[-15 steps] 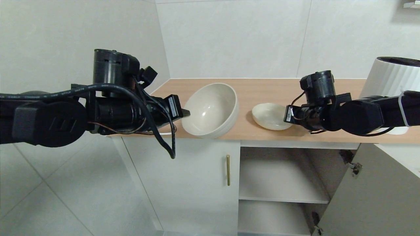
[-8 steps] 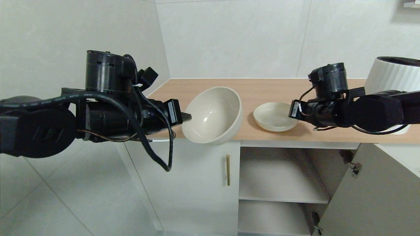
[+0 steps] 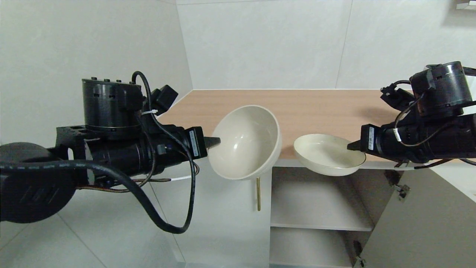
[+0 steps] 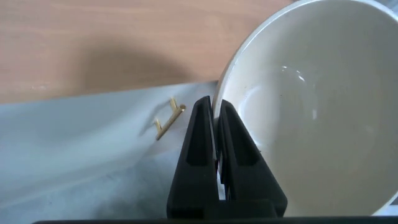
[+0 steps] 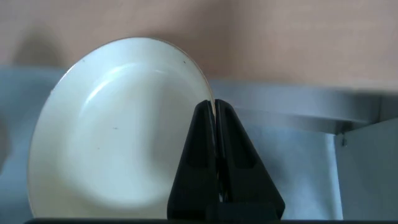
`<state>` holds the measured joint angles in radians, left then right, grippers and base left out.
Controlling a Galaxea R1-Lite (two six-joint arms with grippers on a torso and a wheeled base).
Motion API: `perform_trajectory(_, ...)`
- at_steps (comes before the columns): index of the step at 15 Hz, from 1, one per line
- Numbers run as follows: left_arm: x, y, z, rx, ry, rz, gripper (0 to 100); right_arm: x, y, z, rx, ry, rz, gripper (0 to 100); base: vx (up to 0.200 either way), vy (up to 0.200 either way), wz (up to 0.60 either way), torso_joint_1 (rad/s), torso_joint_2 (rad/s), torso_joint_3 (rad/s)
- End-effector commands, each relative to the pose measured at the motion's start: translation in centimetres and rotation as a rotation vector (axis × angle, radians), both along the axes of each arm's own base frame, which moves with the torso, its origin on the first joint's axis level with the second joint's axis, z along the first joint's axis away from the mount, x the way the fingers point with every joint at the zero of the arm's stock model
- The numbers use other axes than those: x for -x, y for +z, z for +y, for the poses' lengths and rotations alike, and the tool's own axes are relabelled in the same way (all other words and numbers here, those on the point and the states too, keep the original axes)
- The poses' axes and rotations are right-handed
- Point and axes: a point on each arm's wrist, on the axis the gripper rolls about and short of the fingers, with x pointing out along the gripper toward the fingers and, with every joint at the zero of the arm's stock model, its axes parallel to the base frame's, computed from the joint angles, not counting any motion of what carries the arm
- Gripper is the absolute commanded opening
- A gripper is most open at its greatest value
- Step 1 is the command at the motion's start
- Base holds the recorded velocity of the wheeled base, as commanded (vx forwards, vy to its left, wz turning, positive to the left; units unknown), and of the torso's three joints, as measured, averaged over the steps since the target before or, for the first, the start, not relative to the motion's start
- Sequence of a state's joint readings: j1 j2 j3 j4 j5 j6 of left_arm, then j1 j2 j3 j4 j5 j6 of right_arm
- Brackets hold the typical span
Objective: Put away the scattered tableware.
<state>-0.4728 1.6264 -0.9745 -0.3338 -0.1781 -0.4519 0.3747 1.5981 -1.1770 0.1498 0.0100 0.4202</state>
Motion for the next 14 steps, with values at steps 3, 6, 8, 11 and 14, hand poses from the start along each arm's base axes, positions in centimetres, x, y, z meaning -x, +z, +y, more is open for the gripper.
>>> perform_trajectory(3,0.4,-1.1,0.0,-0.018,-0.006,0.037,0,0.8,-0.5,-0.4,0.042,0.030,0.017,0,0.000,0.000,0.00,0.000,0.00,0.000)
perform_trajectory(6,0.5,-1.8,0.1,-0.030,-0.005,0.060,0,0.8,-1.0,-0.4,0.067,0.042,0.024,0,-0.133,0.000,0.00,0.002,0.00,0.000)
perform_trajectory(8,0.4,-2.1,0.0,-0.036,-0.008,0.067,0,0.7,-1.2,-0.3,0.076,0.048,0.027,0,-0.100,0.000,0.00,0.006,0.00,-0.001)
perform_trajectory(11,0.3,-2.3,-0.1,-0.054,-0.013,0.062,0,0.5,-1.6,-0.2,0.082,0.048,0.037,0,0.000,0.000,0.00,0.000,0.00,0.000)
perform_trajectory(14,0.2,-2.6,-0.1,-0.060,-0.014,0.069,0,0.0,-2.2,-0.1,0.097,0.037,0.055,0,0.000,0.000,0.00,0.000,0.00,0.000)
